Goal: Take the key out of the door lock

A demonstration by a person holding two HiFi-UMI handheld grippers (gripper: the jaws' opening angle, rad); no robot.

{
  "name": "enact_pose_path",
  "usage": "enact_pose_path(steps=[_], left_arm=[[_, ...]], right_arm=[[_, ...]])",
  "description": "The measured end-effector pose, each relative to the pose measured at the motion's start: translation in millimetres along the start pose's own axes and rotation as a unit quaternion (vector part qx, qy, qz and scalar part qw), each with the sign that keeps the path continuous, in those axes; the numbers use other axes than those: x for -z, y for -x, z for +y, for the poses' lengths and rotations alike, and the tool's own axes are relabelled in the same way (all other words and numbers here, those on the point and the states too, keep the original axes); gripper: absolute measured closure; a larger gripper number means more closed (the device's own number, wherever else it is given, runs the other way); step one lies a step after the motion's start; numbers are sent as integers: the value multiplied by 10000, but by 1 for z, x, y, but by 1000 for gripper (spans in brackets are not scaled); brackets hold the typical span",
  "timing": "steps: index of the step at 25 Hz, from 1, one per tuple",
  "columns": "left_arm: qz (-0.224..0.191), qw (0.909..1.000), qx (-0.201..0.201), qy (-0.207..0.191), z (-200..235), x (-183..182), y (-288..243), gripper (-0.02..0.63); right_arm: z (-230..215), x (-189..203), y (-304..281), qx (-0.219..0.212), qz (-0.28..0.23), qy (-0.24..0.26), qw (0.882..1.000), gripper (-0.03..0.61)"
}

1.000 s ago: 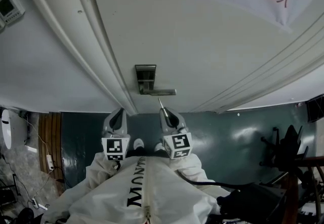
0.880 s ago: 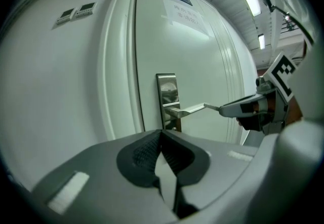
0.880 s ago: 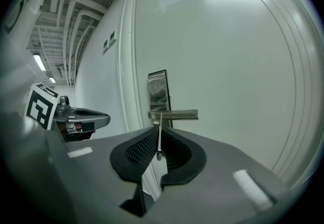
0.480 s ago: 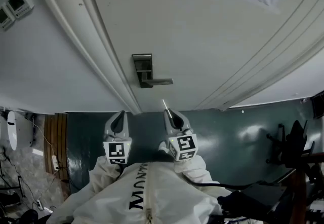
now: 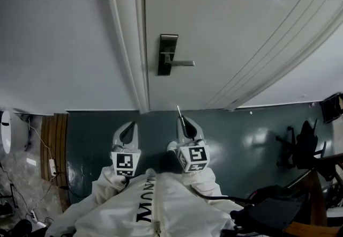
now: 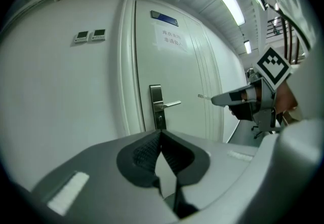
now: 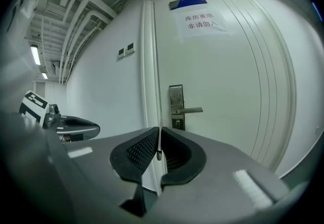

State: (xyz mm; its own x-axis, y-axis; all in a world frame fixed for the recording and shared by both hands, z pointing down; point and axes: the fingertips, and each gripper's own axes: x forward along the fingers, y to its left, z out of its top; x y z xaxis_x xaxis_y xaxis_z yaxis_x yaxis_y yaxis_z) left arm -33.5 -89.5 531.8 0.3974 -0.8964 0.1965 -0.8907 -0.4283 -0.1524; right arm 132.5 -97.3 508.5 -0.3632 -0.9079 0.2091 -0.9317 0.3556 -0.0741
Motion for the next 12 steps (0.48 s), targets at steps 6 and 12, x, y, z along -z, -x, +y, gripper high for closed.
enact_pose_path(steps=[6,12], left_arm=[[-75,9998,177,106,-17,4,34,614],[-112,9997,164,115,-39,1,50,614]], right_arm=[[20,1,40,142,14,67,9999,555],[15,8,68,162,55,100,9998,555]])
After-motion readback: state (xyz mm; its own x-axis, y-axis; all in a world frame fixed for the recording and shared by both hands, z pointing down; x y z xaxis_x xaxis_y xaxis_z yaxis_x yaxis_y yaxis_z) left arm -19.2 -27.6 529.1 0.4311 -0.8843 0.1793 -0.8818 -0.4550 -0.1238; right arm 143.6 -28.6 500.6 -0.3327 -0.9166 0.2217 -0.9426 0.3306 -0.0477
